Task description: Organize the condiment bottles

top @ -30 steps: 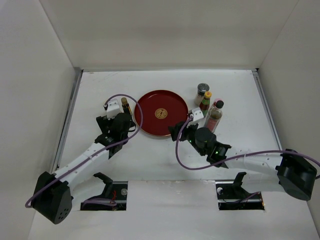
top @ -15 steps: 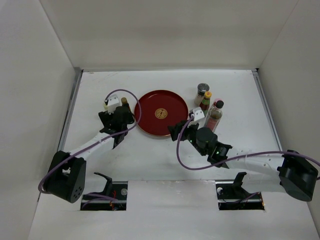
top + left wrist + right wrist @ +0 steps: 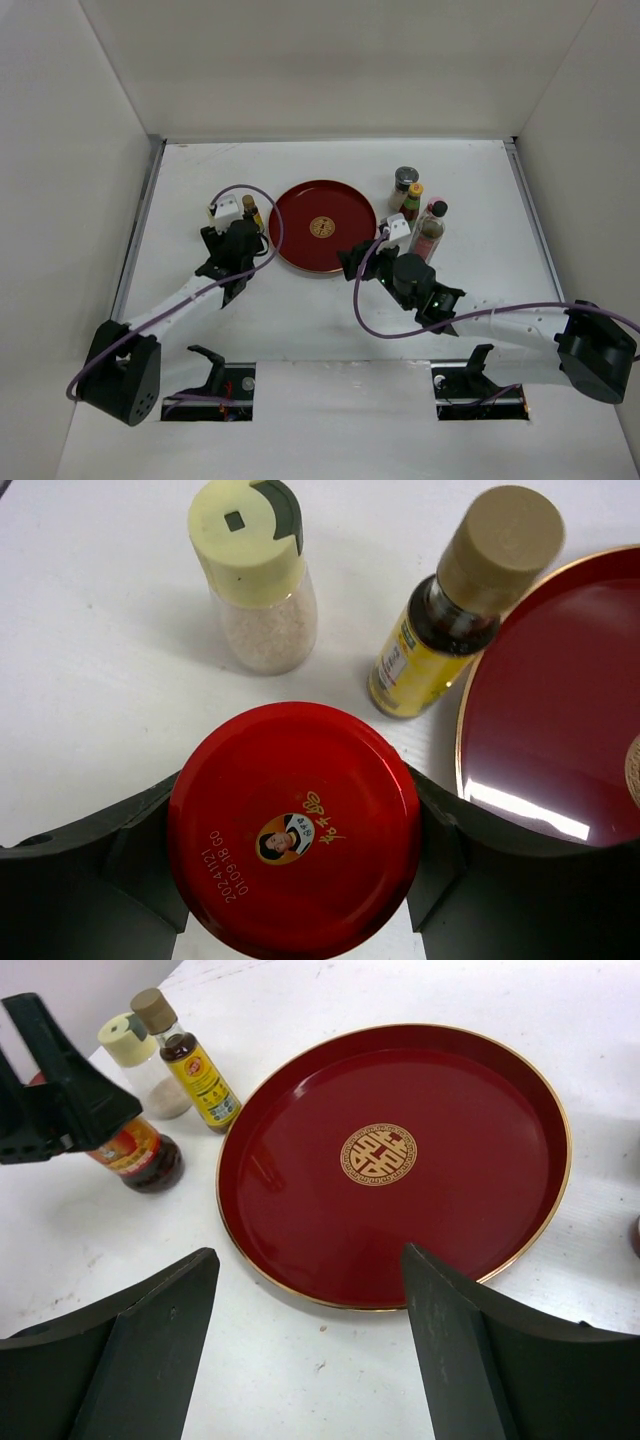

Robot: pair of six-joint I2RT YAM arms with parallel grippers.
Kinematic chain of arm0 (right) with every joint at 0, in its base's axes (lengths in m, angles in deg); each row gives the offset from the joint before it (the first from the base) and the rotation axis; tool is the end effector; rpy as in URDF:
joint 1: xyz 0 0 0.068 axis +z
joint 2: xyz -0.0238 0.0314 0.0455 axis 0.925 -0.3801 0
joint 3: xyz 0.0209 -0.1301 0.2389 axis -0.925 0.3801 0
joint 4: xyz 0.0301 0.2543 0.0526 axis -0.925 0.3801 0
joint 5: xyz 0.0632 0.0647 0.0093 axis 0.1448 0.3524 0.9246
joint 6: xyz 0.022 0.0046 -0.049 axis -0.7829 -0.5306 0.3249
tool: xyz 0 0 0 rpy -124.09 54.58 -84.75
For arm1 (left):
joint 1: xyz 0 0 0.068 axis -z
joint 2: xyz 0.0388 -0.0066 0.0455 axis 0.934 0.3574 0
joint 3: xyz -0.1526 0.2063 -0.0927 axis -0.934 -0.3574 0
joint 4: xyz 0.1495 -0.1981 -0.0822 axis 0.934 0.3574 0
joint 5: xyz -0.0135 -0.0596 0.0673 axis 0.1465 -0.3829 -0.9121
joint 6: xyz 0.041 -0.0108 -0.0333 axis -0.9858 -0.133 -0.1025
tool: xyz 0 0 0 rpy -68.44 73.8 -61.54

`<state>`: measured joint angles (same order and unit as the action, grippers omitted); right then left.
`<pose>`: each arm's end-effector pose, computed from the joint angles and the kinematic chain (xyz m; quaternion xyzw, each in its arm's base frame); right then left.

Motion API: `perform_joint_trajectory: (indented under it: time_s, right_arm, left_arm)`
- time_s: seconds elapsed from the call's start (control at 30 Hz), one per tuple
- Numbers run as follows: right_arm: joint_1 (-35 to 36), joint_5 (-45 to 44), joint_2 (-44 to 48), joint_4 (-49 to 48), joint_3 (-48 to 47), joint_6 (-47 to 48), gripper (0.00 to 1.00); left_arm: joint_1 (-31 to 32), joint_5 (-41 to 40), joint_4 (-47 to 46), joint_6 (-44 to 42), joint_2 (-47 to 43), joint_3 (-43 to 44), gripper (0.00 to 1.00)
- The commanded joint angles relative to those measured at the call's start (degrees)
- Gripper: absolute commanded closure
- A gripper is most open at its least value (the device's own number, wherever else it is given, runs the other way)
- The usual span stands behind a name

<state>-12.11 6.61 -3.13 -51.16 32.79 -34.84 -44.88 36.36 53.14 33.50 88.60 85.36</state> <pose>0.1576 0.2034 0.2429 -0.1104 0.7378 0.2493 0.6176 0.2288 -0.0781 0.2088 -0.1686 0.8234 0.0767 0.5363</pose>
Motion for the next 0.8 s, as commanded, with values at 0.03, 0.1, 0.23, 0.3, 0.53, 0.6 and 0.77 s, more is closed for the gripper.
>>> perform_joint_trajectory:
  time_s: [0.03, 0.1, 0.23, 0.3, 0.53, 0.6, 0.77]
  right_arm:
    - [-0.49, -0.08, 1.30, -2.83, -0.39, -0.65, 0.20]
    - [-0.93, -0.51, 2.17, -2.31, -0.30, -0.91, 0.20]
    - [-2.15, -0.69, 3.23, -3.27, 0.66, -2.14, 0.20]
    - [-2.86, -0.69, 3.23, -2.31, 0.66, -3.28, 0.22]
    - [-5.76, -1.83, 5.25, -0.47, 1.54, -5.04, 0.28]
    - [-6.72, -1.92, 5.25, 0.77, 1.28, -5.48, 0.27]
    - [-7.78, -1.48, 5.34, 1.12, 1.45, -6.62, 0.27]
  left_arm:
    - [3.53, -4.26, -0.92, -0.58, -9.24, 1.10, 0.60]
    - [5.90, -5.22, 0.75, -0.84, -11.70, 2.33, 0.62]
    - [10.56, -4.18, 1.37, -2.07, -11.90, 7.77, 0.62]
    - [12.94, -3.47, 0.24, -2.43, -9.18, 11.19, 0.62]
    - [13.48, 0.39, -9.95, -4.89, 7.51, 21.30, 0.63]
    - [13.30, 1.89, -12.94, -5.50, 12.09, 24.29, 0.64]
    - [11.55, 4.87, -16.02, -6.64, 21.76, 31.24, 0.64]
